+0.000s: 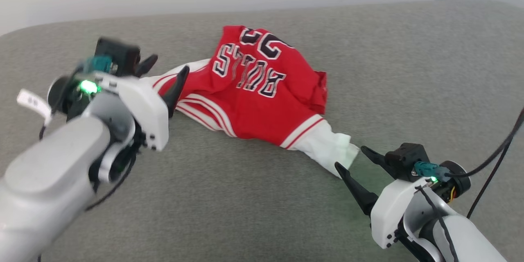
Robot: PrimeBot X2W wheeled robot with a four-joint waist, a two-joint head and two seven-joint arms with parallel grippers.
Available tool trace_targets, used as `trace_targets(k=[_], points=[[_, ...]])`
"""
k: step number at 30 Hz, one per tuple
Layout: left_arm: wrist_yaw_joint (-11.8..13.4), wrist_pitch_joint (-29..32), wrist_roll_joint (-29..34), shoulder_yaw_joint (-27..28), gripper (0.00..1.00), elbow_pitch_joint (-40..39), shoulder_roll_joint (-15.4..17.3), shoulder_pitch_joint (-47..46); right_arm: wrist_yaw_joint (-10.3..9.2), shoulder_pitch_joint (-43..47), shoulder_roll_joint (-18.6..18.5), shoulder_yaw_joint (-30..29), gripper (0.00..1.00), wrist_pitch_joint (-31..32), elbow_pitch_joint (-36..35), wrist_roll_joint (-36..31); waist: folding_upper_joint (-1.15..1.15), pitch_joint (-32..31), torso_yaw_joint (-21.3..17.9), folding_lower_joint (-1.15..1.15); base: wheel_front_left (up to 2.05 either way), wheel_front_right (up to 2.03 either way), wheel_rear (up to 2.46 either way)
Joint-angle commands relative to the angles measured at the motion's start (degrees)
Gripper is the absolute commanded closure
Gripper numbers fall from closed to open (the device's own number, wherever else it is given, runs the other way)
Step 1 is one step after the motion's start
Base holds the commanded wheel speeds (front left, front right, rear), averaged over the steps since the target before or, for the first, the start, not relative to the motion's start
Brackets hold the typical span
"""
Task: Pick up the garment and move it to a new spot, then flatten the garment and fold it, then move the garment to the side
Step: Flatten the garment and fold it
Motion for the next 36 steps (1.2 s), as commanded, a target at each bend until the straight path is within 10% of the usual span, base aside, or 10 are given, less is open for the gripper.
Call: trace_targets(k=[1,16,31,32,34,36], points=[[2.4,-1.8,0.2,0.3,0.0,-3.7,1.6,3.0,-0.02,0.7,-0.8,0.6,0.0,1.8,-0.7,0.3,0.0,-0.6,2.2,0.0,0.0,0.0,0.0],[15.1,-12.8,-1.3,2.9,0.0,-19.3,6.4,17.4,-0.02,-7.2,-3.9,5.4,0.0,5.8,-0.1,0.7,0.0,0.6,10.3,0.0,0.0,0.0,0.0],[15.8,-17.0,1.1,10.2,0.0,-21.9,1.1,26.2,-0.02,-21.9,-9.3,18.1,0.0,18.6,10.1,2.2,0.0,2.8,18.2,0.0,0.0,0.0,0.0],[15.5,-17.0,1.5,10.7,0.0,-21.7,0.6,26.7,-0.02,-22.8,-9.7,19.7,0.11,19.0,11.0,1.9,0.0,2.9,18.5,0.0,0.0,0.0,0.0],[15.0,-17.0,2.3,11.7,0.0,-21.3,-0.2,27.6,-0.02,-24.2,-10.0,21.9,1.0,19.1,13.0,2.1,0.0,3.1,18.9,0.0,0.0,0.0,0.0],[14.5,-17.0,3.2,13.5,0.0,-20.8,-1.5,28.9,-0.02,-25.5,-10.4,25.1,1.0,18.8,14.8,4.4,0.0,3.1,19.2,0.0,0.0,0.0,0.0]])
